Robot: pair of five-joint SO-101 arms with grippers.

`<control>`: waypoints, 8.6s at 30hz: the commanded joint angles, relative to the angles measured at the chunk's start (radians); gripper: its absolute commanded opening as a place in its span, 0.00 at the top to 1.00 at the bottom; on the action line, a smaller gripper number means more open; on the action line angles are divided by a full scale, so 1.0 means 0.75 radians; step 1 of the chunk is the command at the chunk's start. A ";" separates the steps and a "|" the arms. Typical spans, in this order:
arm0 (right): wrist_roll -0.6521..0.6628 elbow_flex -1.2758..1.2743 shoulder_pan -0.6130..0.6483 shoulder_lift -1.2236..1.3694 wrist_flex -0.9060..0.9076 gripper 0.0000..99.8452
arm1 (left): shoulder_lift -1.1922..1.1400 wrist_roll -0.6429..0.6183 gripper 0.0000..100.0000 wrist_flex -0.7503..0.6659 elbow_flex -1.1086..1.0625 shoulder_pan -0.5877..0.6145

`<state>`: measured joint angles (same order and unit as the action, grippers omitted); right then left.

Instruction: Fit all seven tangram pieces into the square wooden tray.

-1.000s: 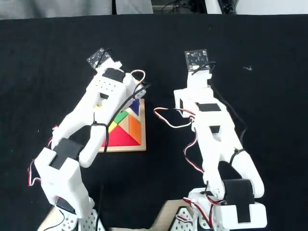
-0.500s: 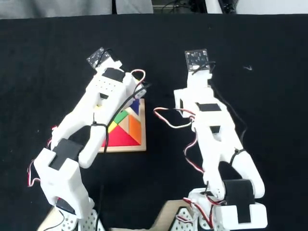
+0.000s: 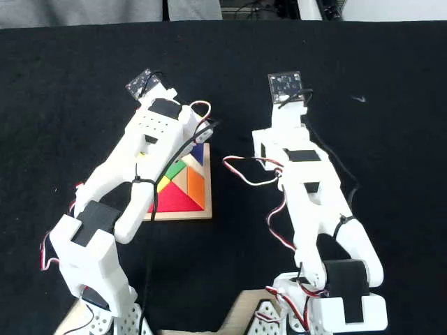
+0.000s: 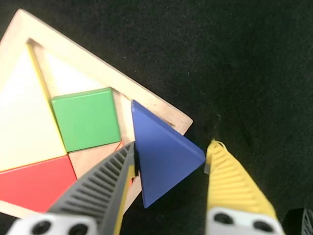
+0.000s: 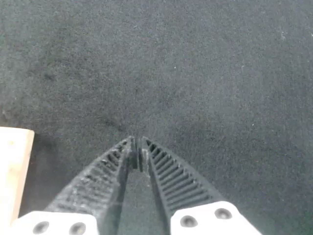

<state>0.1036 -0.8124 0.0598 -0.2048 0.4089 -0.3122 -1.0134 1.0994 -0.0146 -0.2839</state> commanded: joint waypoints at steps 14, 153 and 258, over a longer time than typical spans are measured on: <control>-0.002 0.032 -0.008 -0.058 -0.004 0.98 | 0.010 -0.004 0.72 -0.008 -0.032 -0.013; -0.002 0.003 -0.010 -0.187 0.029 0.98 | 0.368 1.017 0.90 0.771 0.924 0.386; -0.029 -1.163 -0.184 -2.253 1.199 0.98 | 2.844 1.579 0.97 0.231 -2.247 0.701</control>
<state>0.0836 -1.6886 -0.0829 -1.8006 1.3004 1.8159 0.1634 1.2681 -1.6794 0.2516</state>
